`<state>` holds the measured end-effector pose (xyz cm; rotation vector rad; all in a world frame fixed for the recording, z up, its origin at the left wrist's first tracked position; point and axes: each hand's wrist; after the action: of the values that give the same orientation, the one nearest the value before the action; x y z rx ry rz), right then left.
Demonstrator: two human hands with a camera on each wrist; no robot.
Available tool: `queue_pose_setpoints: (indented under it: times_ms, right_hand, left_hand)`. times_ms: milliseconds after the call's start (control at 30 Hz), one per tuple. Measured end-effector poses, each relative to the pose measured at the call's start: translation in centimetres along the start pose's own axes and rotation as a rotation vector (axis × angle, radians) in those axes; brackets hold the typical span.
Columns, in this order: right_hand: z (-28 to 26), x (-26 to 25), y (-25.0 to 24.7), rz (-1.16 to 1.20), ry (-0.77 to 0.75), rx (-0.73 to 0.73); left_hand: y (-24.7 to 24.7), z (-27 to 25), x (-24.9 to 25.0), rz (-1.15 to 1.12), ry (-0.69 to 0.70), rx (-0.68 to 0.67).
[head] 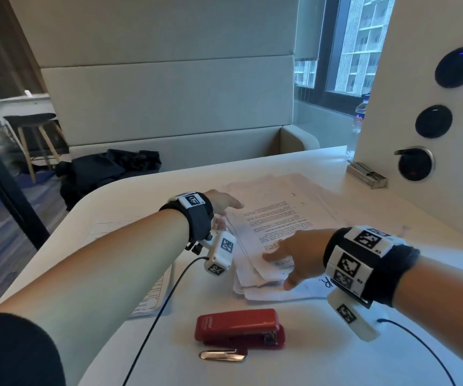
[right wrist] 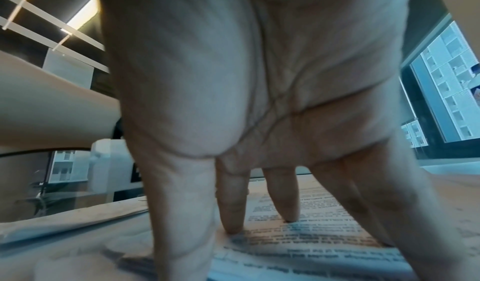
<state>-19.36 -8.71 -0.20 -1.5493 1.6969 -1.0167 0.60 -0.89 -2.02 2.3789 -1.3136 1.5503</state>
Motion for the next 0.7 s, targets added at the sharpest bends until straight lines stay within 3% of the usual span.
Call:
queue_pose_setpoints:
  times_ms: [200, 433, 700]
  right_hand:
    - [0.1, 0.2, 0.1, 0.034, 0.006, 0.009]
    - [0.4, 0.4, 0.1, 0.061, 0.013, 0.013]
    - [0.4, 0.6, -0.1, 0.052, -0.018, 0.022]
  left_hand:
    - [0.4, 1.0, 0.1, 0.074, 0.04, 0.092]
    - [1.0, 1.7, 0.6, 0.313, 0.06, 0.031]
    - [-0.3, 3.6, 1.3, 0.261, 0.036, 0.11]
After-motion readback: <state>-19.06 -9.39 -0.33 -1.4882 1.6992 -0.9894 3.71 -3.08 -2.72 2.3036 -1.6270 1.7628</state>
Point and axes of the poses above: each hand's wrist, its own z-axis towards the middle knuckle, its own y-axis out of the palm, x = y × z, and after that the axes turned 6 degrees about -y, right-handed
